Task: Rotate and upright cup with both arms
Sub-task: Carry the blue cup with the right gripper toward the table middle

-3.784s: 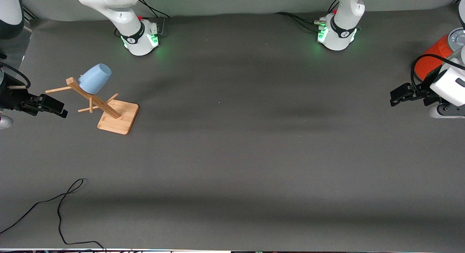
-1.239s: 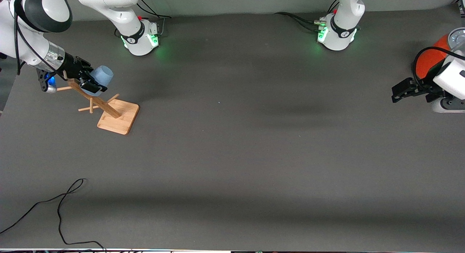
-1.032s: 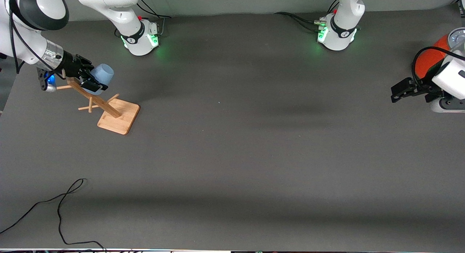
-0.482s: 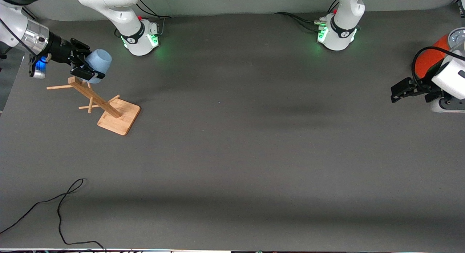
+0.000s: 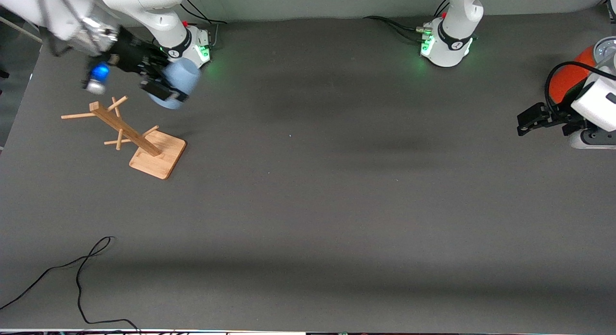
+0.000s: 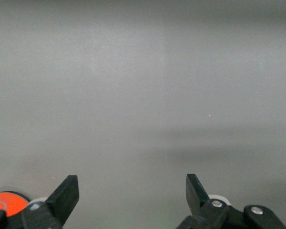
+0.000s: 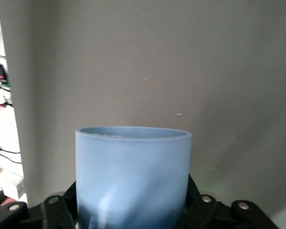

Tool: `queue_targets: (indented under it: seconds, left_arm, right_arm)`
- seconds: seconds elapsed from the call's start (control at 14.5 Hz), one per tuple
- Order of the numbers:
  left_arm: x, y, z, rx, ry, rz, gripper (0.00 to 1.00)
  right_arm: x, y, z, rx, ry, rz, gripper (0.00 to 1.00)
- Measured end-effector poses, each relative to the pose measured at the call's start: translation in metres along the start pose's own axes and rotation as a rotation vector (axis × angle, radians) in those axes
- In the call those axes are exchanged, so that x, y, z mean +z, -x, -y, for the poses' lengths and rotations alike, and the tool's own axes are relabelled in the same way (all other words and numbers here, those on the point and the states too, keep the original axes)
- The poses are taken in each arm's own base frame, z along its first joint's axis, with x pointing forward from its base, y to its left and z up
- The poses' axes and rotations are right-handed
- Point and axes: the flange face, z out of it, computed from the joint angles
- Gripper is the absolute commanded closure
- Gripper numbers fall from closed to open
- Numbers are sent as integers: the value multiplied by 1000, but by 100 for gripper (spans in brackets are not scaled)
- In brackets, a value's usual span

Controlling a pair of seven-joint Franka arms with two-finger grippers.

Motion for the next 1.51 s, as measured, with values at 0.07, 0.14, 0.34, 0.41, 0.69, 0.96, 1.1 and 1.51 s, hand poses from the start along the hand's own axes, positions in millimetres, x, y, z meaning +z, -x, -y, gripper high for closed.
queue_targets:
  seconds: [0.07, 0.14, 0.34, 0.41, 0.69, 0.96, 1.1, 1.51]
  left_arm:
    - [0, 0, 0, 0, 0, 0, 0]
    - [0, 0, 0, 0, 0, 0, 0]
    - [0, 0, 0, 1, 0, -1, 0]
    - [0, 0, 0, 1, 0, 0, 0]
    - [0, 0, 0, 1, 0, -1, 0]
    - [0, 0, 0, 1, 0, -1, 0]
    - [0, 0, 0, 1, 0, -1, 0]
    - [0, 0, 0, 1, 0, -1, 0]
  right_arm:
    - [27, 22, 11, 0, -12, -9, 35]
    - [54, 40, 20, 0, -22, -8, 35]
    - [123, 63, 35, 4, -16, -30, 35]
    - [146, 69, 36, 6, -3, -67, 35]
    - [260, 113, 13, -18, 70, -264, 35]
    - [361, 133, -17, -35, 119, -384, 35]
    - [399, 139, -31, -28, 154, -394, 35]
    - [453, 141, -58, -1, 217, -407, 32]
